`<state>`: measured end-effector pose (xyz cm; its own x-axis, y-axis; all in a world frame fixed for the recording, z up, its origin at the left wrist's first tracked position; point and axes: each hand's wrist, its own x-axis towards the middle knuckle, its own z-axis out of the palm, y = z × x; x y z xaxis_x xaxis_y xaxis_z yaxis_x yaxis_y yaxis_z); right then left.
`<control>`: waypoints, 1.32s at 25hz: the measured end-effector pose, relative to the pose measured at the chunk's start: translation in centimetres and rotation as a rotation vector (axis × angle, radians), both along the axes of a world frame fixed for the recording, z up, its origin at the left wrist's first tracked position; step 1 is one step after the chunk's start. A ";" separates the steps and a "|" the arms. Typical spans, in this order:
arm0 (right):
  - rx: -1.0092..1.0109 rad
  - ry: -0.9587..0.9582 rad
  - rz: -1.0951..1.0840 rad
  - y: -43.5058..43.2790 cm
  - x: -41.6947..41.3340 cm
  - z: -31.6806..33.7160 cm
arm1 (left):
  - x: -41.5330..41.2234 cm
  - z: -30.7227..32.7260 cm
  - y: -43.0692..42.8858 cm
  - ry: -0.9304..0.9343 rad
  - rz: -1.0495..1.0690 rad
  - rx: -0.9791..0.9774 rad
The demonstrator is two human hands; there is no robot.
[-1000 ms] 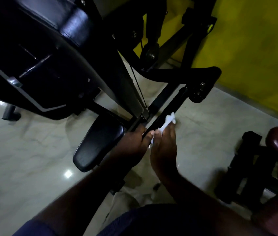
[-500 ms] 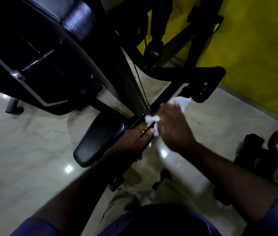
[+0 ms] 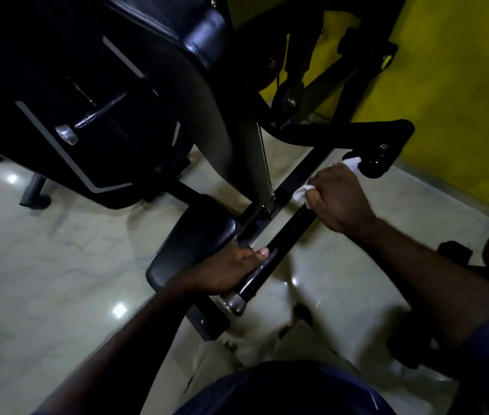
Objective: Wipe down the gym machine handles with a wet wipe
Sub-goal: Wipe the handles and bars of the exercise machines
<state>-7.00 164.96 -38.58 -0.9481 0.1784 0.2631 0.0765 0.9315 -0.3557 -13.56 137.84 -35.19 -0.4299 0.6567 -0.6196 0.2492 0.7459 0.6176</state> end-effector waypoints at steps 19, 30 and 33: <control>-0.304 0.211 -0.209 -31.7 7.8 -0.2 | -2.0 -2.2 -9.6 -0.291 0.292 0.468; -1.840 0.794 -1.130 -33.7 3.2 3.4 | -0.3 -0.9 -9.7 -0.106 0.128 0.531; -2.150 0.836 -1.187 -32.4 3.3 3.9 | -0.7 -0.9 -10.2 0.075 0.030 0.518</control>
<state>-3.65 132.60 -34.72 -0.2146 0.6186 -0.7558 -0.5173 -0.7284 -0.4494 -14.31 127.67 -36.07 -0.4840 0.8555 -0.1837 0.2898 0.3548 0.8889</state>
